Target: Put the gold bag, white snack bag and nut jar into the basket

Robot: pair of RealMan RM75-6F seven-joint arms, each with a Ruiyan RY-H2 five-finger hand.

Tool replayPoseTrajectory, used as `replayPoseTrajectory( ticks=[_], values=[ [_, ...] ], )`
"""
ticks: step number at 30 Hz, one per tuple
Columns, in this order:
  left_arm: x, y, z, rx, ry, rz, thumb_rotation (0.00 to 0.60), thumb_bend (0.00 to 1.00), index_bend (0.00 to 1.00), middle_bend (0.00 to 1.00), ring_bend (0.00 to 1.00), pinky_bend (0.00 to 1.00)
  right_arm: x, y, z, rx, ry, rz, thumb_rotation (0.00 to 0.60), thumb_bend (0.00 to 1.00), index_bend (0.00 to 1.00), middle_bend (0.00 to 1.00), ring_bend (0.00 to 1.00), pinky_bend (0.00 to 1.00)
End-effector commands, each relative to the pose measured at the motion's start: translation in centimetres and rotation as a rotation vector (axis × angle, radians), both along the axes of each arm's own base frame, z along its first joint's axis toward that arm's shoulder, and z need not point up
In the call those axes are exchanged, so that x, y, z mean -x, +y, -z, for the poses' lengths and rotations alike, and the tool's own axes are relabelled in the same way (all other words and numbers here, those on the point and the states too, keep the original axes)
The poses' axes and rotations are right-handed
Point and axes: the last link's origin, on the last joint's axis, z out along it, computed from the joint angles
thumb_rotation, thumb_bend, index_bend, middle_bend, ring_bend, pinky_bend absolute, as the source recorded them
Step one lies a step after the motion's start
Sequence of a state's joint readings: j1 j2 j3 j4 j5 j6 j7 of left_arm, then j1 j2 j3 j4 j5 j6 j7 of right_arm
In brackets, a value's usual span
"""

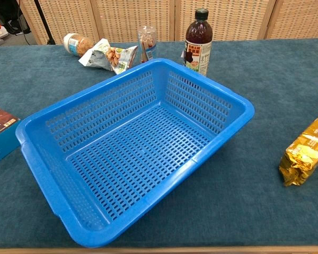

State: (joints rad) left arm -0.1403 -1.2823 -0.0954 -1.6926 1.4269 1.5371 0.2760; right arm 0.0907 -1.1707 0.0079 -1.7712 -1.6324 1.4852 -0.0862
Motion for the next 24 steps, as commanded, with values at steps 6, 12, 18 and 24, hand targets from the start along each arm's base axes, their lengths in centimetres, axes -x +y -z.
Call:
replayPoseTrajectory(
  ticks=[6, 12, 18, 24],
  values=[
    [-0.2, -0.19, -0.01, 0.01, -0.006, 0.006, 0.6, 0.09, 0.25, 0.0, 0.05, 0.09, -0.36, 0.12, -0.07, 0.002, -0.009, -0.013, 0.6, 0.16, 0.15, 0.0, 0.0, 0.17],
    [0.26, -0.08, -0.06, 0.038, 0.001, -0.026, 0.6, 0.09, 0.25, 0.0, 0.05, 0.09, -0.09, -0.03, 0.42, -0.015, -0.002, 0.002, 0.6, 0.16, 0.15, 0.0, 0.0, 0.17],
    [0.15, -0.1, 0.07, 0.059, -0.004, -0.042, 0.6, 0.09, 0.25, 0.0, 0.05, 0.09, 0.02, 0.0, 0.43, -0.018, -0.002, 0.003, 0.6, 0.16, 0.15, 0.0, 0.0, 0.17],
    [0.05, -0.26, 0.22, 0.068, -0.005, -0.041, 0.6, 0.09, 0.25, 0.0, 0.05, 0.09, 0.0, 0.0, 0.18, -0.011, -0.004, 0.008, 0.6, 0.16, 0.15, 0.0, 0.0, 0.17]
  ],
)
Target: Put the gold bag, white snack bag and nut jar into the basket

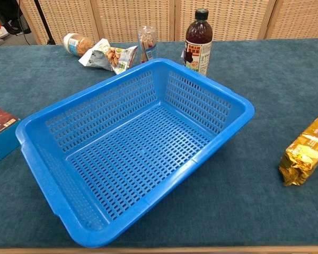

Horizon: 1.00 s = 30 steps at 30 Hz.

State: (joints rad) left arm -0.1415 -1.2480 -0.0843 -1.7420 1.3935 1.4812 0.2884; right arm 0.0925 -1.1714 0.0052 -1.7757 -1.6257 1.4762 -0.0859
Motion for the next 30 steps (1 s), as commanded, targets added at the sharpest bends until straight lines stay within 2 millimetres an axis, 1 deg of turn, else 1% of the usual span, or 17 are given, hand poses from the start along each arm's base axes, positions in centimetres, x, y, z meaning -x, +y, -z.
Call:
replayPoseTrajectory(
  ticks=[1, 6, 10, 12, 15, 20, 25, 30],
  values=[
    [0.0, 0.0, 0.1, 0.007, 0.0, -0.004, 0.6, 0.09, 0.25, 0.0, 0.05, 0.09, 0.0, 0.0, 0.0, -0.001, 0.001, 0.001, 0.6, 0.16, 0.15, 0.0, 0.0, 0.17],
    [-0.1, 0.1, 0.1, 0.026, -0.028, -0.01, 0.6, 0.09, 0.25, 0.0, 0.05, 0.09, 0.2, -0.2, 0.3, -0.012, 0.008, 0.01, 0.6, 0.16, 0.15, 0.0, 0.0, 0.17],
    [-0.3, 0.1, 0.0, 0.05, -0.076, -0.02, 0.6, 0.09, 0.25, 0.0, 0.05, 0.09, 0.9, -0.4, 0.4, -0.025, 0.019, 0.037, 0.6, 0.16, 0.15, 0.0, 0.0, 0.17],
    [-0.3, 0.4, -0.1, 0.063, -0.094, -0.032, 0.6, 0.09, 0.25, 0.0, 0.05, 0.09, 1.6, -0.9, 0.4, -0.036, 0.049, 0.054, 0.6, 0.16, 0.15, 0.0, 0.0, 0.17],
    [-0.3, 0.8, 0.0, 0.075, -0.1, -0.043, 0.6, 0.09, 0.25, 0.0, 0.05, 0.09, 1.8, -1.6, 0.2, -0.043, 0.074, 0.058, 0.6, 0.16, 0.15, 0.0, 0.0, 0.17],
    [0.0, 1.1, 0.7, 0.101, -0.091, -0.071, 0.6, 0.1, 0.25, 0.0, 0.05, 0.09, 1.7, -2.5, 0.0, -0.057, 0.09, 0.067, 0.6, 0.16, 0.15, 0.0, 0.0, 0.17],
    [0.6, 1.4, 1.2, 0.109, -0.093, -0.088, 0.6, 0.1, 0.25, 0.0, 0.05, 0.09, 2.4, -2.8, 0.3, -0.091, 0.101, 0.124, 0.6, 0.16, 0.15, 0.0, 0.0, 0.17],
    [1.0, 1.7, 1.3, 0.111, -0.091, -0.098, 0.6, 0.1, 0.25, 0.0, 0.05, 0.09, 2.7, -3.2, 0.4, -0.122, 0.125, 0.141, 0.6, 0.16, 0.15, 0.0, 0.0, 0.17]
  ],
)
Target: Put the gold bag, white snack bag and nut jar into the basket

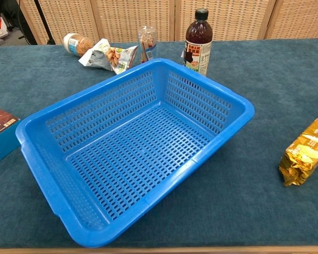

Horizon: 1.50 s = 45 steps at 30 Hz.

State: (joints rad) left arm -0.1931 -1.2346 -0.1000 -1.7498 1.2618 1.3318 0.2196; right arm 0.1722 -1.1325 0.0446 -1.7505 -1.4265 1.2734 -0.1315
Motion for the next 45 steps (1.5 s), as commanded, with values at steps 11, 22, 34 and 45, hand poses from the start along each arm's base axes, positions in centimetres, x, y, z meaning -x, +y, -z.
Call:
replayPoseTrajectory(
  ticks=[11, 22, 34, 45],
  values=[
    [-0.3, 0.1, 0.2, 0.009, -0.015, 0.01, 0.6, 0.1, 0.25, 0.0, 0.04, 0.09, 1.4, -0.8, 1.8, -0.112, 0.07, 0.012, 0.6, 0.16, 0.15, 0.0, 0.0, 0.17],
    [-1.3, -1.0, -0.1, 0.022, -0.046, 0.051, 0.6, 0.1, 0.25, 0.0, 0.05, 0.09, 0.5, -0.6, 3.6, -0.153, 0.022, -0.039, 0.6, 0.16, 0.15, 0.0, 0.0, 0.17],
    [-1.6, -1.4, 0.3, 0.052, -0.053, 0.061, 0.6, 0.1, 0.25, 0.0, 0.05, 0.09, -0.7, -2.5, 5.1, -0.197, 0.017, -0.075, 0.6, 0.16, 0.15, 0.0, 0.0, 0.17],
    [-2.1, -1.8, 0.6, 0.079, -0.071, 0.075, 0.6, 0.1, 0.25, 0.0, 0.05, 0.09, 0.0, -2.2, 7.9, -0.279, 0.01, -0.032, 0.6, 0.16, 0.15, 0.0, 0.0, 0.17]
  ],
)
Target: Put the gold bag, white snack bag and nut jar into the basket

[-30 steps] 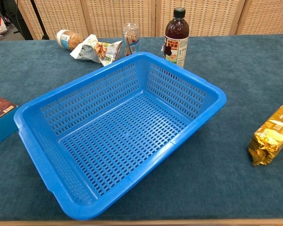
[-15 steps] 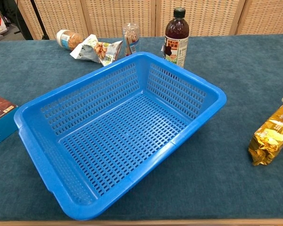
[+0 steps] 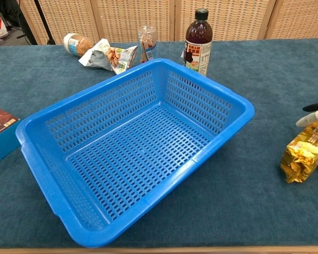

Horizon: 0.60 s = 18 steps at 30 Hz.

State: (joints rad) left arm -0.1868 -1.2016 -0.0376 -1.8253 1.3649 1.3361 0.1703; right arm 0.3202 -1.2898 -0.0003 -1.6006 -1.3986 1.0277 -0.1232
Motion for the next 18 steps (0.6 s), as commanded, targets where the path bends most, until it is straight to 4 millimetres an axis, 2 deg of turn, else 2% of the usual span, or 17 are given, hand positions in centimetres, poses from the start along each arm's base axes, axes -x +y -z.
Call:
replayPoseTrajectory(
  ticks=[1, 7, 9, 12, 18],
  values=[
    [-0.06, -0.1, 0.14, 0.008, -0.001, 0.002, 0.6, 0.1, 0.25, 0.0, 0.05, 0.09, 0.11, 0.03, 0.57, -0.006, -0.004, 0.007, 0.6, 0.16, 0.15, 0.0, 0.0, 0.17],
    [-0.03, -0.03, 0.12, 0.004, -0.001, 0.0, 0.6, 0.1, 0.25, 0.0, 0.05, 0.09, 0.16, -0.37, 0.86, 0.027, -0.009, -0.007, 0.6, 0.16, 0.16, 0.01, 0.0, 0.18],
    [-0.06, -0.06, 0.15, 0.005, -0.001, 0.001, 0.6, 0.1, 0.25, 0.0, 0.05, 0.09, 0.18, -0.42, 0.86, 0.048, -0.015, -0.012, 0.6, 0.16, 0.23, 0.07, 0.02, 0.22],
    [-0.07, -0.08, 0.19, 0.007, 0.0, 0.001, 0.6, 0.1, 0.25, 0.0, 0.05, 0.09, 0.34, -0.32, 1.01, 0.055, -0.015, -0.013, 0.6, 0.18, 0.35, 0.16, 0.11, 0.29],
    [-0.11, -0.09, 0.2, 0.007, -0.002, 0.001, 0.6, 0.1, 0.25, 0.0, 0.05, 0.09, 0.33, -0.34, 1.2, 0.058, -0.011, -0.02, 0.6, 0.18, 0.45, 0.28, 0.23, 0.38]
  ],
)
